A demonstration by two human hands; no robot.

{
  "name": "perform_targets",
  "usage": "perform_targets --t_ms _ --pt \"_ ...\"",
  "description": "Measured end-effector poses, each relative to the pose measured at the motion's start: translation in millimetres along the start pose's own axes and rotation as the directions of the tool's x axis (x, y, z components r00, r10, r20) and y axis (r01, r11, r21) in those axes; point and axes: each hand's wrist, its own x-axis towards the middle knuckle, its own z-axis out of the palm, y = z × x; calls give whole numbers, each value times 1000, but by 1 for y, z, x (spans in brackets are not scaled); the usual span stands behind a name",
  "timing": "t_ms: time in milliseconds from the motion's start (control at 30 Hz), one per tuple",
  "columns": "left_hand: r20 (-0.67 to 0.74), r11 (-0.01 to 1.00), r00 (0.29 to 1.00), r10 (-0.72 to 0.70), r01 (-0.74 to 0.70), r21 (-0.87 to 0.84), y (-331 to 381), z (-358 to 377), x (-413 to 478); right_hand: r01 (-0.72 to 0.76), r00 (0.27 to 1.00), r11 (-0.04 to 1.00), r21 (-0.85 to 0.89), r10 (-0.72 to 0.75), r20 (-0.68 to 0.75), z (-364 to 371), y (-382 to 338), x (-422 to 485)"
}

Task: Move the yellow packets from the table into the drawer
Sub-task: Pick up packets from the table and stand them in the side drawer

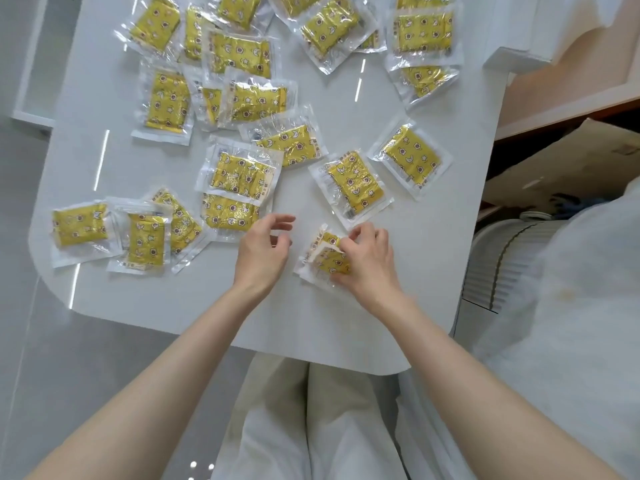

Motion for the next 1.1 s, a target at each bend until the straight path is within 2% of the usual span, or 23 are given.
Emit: perform_targets --t_ms 67,200,267,367,500,567,733,867,933,1033,1100 --pt "-11 1000 1000 22 -22 -6 11 -4 10 -20 999 1000 10 20 -49 4 -4 -5" --pt "35 996 998 52 -54 69 41 -1 31 -88 995 996 -23 87 -48 3 -6 -6" --pt "68 992 995 -79 72 100 49 7 43 -100 994 995 12 100 -41 2 -5 -7" --pt "68 947 945 -320 319 26 55 27 57 -139 989 976 168 145 -27 -1 4 -16" --pt "-46 861 865 -499 501 84 72 56 62 -297 955 914 277 285 85 -3 32 -26" --pt "-94 832 842 -532 540 130 88 70 58 -370 927 861 350 364 86 -4 46 -32" --pt "-248 838 831 -498 535 109 104 99 63 -500 832 631 593 539 129 -5 62 -40" --pt "-176 924 919 -353 373 91 96 102 73 -502 783 468 727 604 152 -4 65 -39" --pt "-143 950 939 -312 310 -39 86 99 75 -469 767 385 795 624 150 -11 64 -40" --pt "-67 929 951 -303 279 -242 75 83 62 -411 761 339 846 638 114 -26 62 -43" --pt "-15 948 971 -240 231 -217 67 68 47 -383 766 334 861 635 95 -36 58 -45"
